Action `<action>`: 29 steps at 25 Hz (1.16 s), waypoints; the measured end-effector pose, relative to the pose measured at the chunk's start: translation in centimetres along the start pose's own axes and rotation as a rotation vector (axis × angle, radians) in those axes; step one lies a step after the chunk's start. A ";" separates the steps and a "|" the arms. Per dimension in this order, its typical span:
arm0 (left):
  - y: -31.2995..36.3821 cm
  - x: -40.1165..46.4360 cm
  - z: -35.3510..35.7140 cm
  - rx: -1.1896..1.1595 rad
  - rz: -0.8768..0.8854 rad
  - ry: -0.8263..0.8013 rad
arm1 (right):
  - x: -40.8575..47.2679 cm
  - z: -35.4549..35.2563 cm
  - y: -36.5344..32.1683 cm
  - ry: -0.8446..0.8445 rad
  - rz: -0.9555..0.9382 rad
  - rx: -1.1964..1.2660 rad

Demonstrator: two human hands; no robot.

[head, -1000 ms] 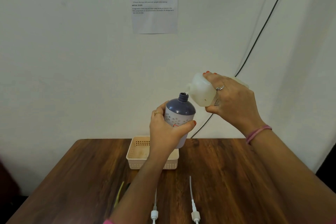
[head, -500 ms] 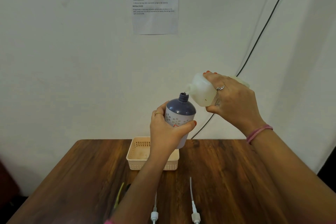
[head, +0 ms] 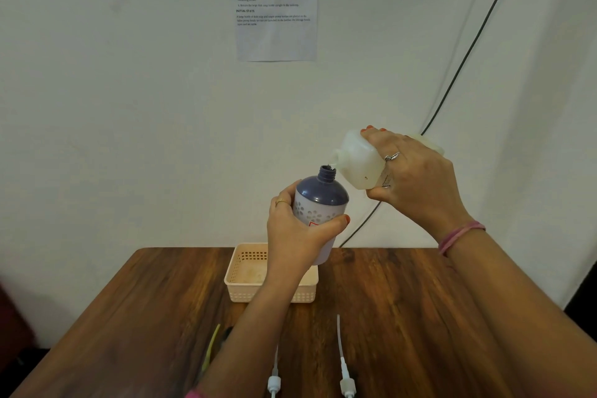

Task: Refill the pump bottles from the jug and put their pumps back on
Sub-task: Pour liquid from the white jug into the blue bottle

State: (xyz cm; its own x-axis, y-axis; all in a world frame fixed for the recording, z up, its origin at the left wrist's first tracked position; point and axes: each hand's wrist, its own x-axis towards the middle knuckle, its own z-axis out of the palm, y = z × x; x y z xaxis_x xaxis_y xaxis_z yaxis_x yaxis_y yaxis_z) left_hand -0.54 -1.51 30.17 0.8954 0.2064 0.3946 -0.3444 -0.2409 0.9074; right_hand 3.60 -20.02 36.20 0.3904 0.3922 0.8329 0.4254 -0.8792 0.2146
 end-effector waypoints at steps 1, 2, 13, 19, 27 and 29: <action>0.0 0.0 0.0 -0.004 -0.001 0.000 | 0.0 0.0 0.0 0.001 -0.001 0.000; 0.0 -0.1 0.0 -0.006 -0.002 0.000 | 0.0 0.0 0.0 0.003 -0.003 0.002; -0.3 0.3 0.1 0.004 -0.003 0.002 | 0.1 0.0 0.2 0.000 -0.013 -0.003; -0.3 0.2 0.1 -0.013 -0.001 0.006 | 0.2 0.1 0.1 -0.001 -0.016 -0.002; -0.5 0.3 0.2 -0.026 -0.015 0.008 | 0.2 0.4 0.1 -0.007 -0.024 -0.002; -0.5 0.2 0.2 -0.028 -0.015 0.011 | 0.2 0.4 0.0 -0.005 -0.027 -0.002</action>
State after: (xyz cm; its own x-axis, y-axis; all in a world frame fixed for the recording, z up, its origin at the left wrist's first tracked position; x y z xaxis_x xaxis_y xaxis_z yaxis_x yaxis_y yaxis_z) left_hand -0.08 -1.56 29.79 0.8973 0.2203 0.3825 -0.3389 -0.2113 0.9168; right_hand 4.01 -19.89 36.16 0.3828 0.4172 0.8243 0.4344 -0.8687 0.2380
